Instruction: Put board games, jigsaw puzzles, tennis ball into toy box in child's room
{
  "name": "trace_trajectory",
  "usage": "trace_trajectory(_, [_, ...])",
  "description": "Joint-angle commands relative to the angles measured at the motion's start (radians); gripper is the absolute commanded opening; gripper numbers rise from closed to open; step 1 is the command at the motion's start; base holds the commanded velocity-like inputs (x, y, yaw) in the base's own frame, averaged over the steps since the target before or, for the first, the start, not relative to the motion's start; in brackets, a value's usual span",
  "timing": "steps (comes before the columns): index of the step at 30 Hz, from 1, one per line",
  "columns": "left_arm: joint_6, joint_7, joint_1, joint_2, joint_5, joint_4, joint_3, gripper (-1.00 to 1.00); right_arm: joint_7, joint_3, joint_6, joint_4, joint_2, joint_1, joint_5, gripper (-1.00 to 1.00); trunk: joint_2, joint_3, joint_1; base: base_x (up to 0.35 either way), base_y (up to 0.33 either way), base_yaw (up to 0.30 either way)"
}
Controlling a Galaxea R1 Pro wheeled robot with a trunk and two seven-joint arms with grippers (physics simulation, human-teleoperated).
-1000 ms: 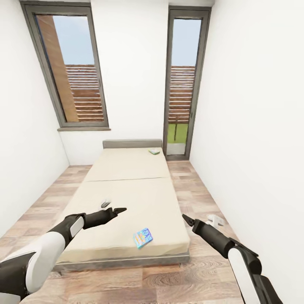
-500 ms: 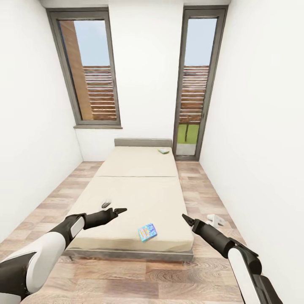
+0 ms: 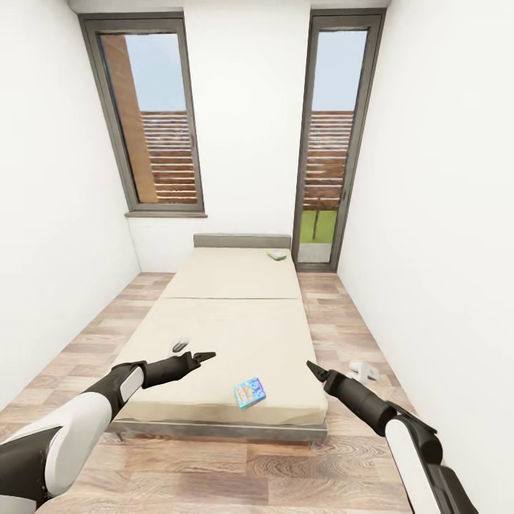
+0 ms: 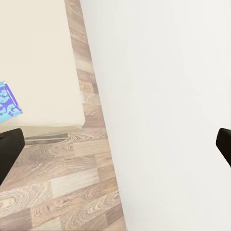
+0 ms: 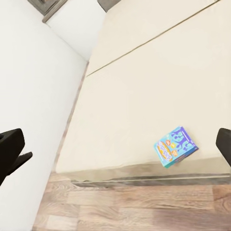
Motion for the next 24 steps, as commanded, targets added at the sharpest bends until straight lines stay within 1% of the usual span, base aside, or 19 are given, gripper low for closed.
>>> trace_trajectory(1, [0.01,-0.001,-0.001,-0.001,0.01,0.0,-0.003,1.0,0.005,-0.003,0.007,-0.008,0.001,-0.001,0.0,1.0,-0.01,-0.006,0.005,0.0,0.0,0.0])
trace_trajectory(4, [0.011,-0.001,-0.001,-0.003,0.011,0.001,-0.003,1.0,0.007,-0.002,0.007,-0.035,0.002,-0.001,0.0,1.0,-0.031,-0.015,0.016,0.0,0.0,0.0])
trace_trajectory(10, [0.011,-0.001,0.0,-0.008,0.012,0.001,-0.003,1.0,0.012,-0.002,0.009,-0.051,0.002,-0.002,-0.003,1.0,-0.073,-0.034,0.039,0.0,0.0,0.0])
trace_trajectory(17, [0.012,-0.001,0.0,-0.011,0.012,0.003,-0.003,1.0,0.06,-0.015,0.012,-0.054,0.0,-0.002,-0.015,1.0,-0.122,-0.056,0.066,0.0,0.0,0.0])
trace_trajectory(19, [0.012,-0.002,0.0,-0.011,0.012,0.006,-0.003,1.0,0.081,-0.024,0.013,-0.054,0.0,-0.002,-0.018,1.0,-0.136,-0.062,0.074,0.0,0.0,0.0])
trace_trajectory(21, [0.015,-0.003,0.0,-0.01,0.011,0.007,-0.003,1.0,0.121,-0.051,0.015,-0.054,-0.001,-0.002,-0.021,1.0,-0.15,-0.068,0.081,0.0,0.0,0.0])
trace_trajectory(22, [0.019,-0.003,0.0,-0.01,0.011,0.008,-0.003,1.0,0.153,-0.069,0.019,-0.054,-0.001,-0.002,-0.022,1.0,-0.157,-0.071,0.085,0.0,0.0,0.0])
trace_trajectory(24, [0.024,-0.003,0.0,-0.009,0.011,0.008,-0.002,1.0,0.194,-0.09,0.025,-0.054,-0.001,-0.002,-0.023,1.0,-0.171,-0.078,0.093,0.0,0.0,0.0])
